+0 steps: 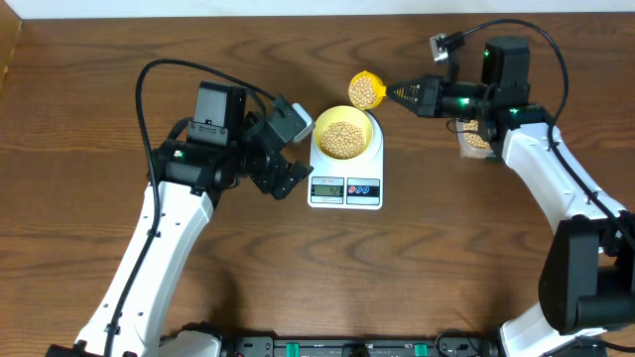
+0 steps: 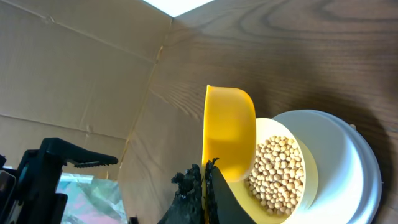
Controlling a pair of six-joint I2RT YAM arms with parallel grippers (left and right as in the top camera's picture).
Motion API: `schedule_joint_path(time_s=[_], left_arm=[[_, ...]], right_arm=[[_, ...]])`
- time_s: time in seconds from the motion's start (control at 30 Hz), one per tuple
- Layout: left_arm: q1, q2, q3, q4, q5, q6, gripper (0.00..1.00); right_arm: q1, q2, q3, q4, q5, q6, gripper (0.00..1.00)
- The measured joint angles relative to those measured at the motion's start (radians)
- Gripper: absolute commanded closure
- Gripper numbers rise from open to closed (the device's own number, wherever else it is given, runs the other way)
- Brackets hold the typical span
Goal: Scoop item into bowl and weigh 50g on scale
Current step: 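Lift the filled scoop and carry it left toward the bowl, then tilt the scoop over the yellow bowl to pour soybeans in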
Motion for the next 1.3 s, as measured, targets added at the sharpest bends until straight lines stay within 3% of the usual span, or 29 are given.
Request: schedule_joint_path(time_s=[0.37, 1.3], left_arm=[[0.0, 0.0, 0.0, 0.0, 0.0, 0.0, 0.11], [0.0, 0.0, 0.0, 0.0, 0.0, 0.0, 0.12]], right_arm=[[0.023, 0.0, 0.0, -0.007, 0.09, -0.072, 0.99], [0.039, 0.0, -0.001, -0.079, 0.097, -0.28, 0.99]])
